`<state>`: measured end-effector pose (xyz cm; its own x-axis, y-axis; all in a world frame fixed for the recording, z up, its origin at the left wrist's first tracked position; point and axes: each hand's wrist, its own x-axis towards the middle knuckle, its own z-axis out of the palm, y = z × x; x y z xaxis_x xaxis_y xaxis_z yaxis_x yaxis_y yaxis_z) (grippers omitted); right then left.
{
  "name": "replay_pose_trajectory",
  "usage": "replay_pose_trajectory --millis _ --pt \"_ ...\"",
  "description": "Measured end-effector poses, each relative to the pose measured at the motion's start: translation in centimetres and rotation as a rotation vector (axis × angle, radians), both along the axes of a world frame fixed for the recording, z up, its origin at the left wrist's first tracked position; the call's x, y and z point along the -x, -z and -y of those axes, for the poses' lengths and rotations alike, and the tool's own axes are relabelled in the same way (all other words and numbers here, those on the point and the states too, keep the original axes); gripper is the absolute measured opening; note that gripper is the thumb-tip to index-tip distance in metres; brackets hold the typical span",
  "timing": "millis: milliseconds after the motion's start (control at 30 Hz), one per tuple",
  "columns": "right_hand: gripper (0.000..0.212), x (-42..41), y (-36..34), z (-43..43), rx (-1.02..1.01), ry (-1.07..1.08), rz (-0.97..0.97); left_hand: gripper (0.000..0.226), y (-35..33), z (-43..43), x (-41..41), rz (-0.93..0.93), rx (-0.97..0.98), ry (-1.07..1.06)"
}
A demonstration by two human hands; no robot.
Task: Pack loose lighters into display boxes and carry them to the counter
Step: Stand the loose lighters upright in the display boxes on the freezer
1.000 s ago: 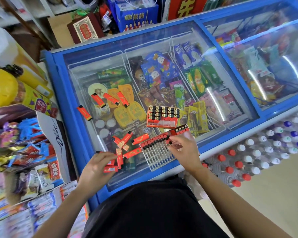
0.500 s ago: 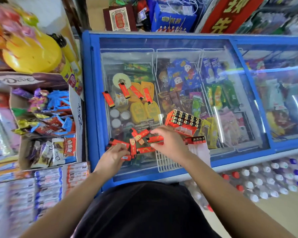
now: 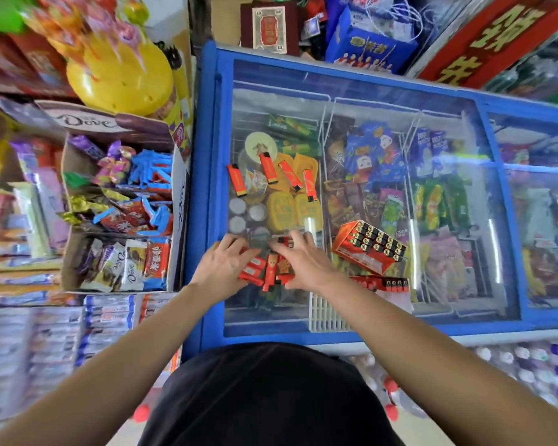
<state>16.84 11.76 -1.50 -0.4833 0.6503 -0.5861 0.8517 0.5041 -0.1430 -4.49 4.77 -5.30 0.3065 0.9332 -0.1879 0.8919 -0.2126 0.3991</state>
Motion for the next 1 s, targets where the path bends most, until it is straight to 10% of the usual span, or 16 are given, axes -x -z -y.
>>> replay_pose_trajectory --millis 533,1000 --pt "0.069 -1.4 -0.3 -3.4 0.012 0.326 -0.303 0.044 -0.7 -1.4 -0.9 0.108 0.149 -0.168" --pt "0.112 -2.3 -0.1 -2.0 -0.146 0.18 -0.095 0.035 -0.2 -0.9 -1.9 0.076 0.039 -0.219"
